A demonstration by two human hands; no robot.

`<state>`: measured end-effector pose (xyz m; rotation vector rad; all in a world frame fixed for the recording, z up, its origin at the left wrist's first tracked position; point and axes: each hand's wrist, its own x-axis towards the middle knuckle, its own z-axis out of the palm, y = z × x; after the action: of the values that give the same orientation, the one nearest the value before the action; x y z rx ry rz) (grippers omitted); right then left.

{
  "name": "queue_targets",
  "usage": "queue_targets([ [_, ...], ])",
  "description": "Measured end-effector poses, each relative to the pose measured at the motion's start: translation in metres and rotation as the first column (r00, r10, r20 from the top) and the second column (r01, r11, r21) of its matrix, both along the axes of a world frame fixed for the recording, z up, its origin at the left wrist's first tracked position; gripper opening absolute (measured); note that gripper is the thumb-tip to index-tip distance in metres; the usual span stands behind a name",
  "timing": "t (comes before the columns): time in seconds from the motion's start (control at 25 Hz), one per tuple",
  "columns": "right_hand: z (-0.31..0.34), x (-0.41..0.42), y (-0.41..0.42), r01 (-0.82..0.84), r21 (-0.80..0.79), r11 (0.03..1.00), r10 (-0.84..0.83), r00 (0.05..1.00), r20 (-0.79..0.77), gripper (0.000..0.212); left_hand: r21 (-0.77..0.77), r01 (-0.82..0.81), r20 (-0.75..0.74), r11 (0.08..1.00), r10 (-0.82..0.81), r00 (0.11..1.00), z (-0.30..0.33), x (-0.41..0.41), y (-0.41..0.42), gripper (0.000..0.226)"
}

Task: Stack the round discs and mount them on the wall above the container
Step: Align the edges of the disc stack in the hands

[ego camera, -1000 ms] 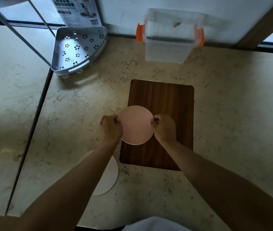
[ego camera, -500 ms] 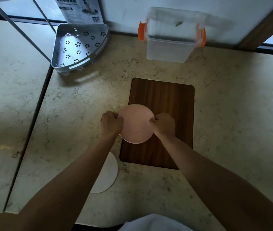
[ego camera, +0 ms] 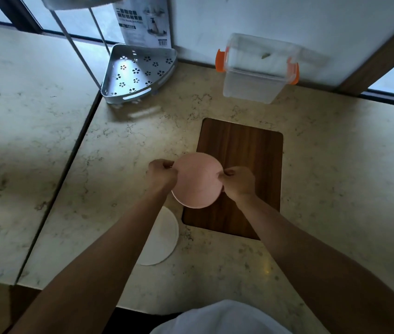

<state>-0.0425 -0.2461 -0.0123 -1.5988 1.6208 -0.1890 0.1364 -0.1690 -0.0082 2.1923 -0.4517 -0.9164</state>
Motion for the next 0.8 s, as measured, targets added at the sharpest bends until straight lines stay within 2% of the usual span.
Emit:
queue_targets([
  [0.24, -0.004, 0.019, 0.060, 0.016, 0.149, 0.989, -0.036, 0.990, 0.134, 0.014, -0.030, -0.034, -0.071, 0.999, 0.032, 0.997, 0.006, 0.024, 0.074, 0.022],
  [0.44, -0.014, 0.039, 0.115, -0.115, 0.132, 0.985, 0.111, 0.993, 0.031, 0.018, 0.009, -0.070, -0.077, 0.998, 0.070, 0.995, -0.005, 0.038, 0.138, 0.026],
  [0.8, -0.014, 0.053, 0.156, -0.084, 0.133, 0.987, 0.094, 0.994, -0.065, 0.020, 0.044, -0.067, -0.091, 0.997, 0.071, 0.993, -0.019, 0.051, 0.178, 0.025],
])
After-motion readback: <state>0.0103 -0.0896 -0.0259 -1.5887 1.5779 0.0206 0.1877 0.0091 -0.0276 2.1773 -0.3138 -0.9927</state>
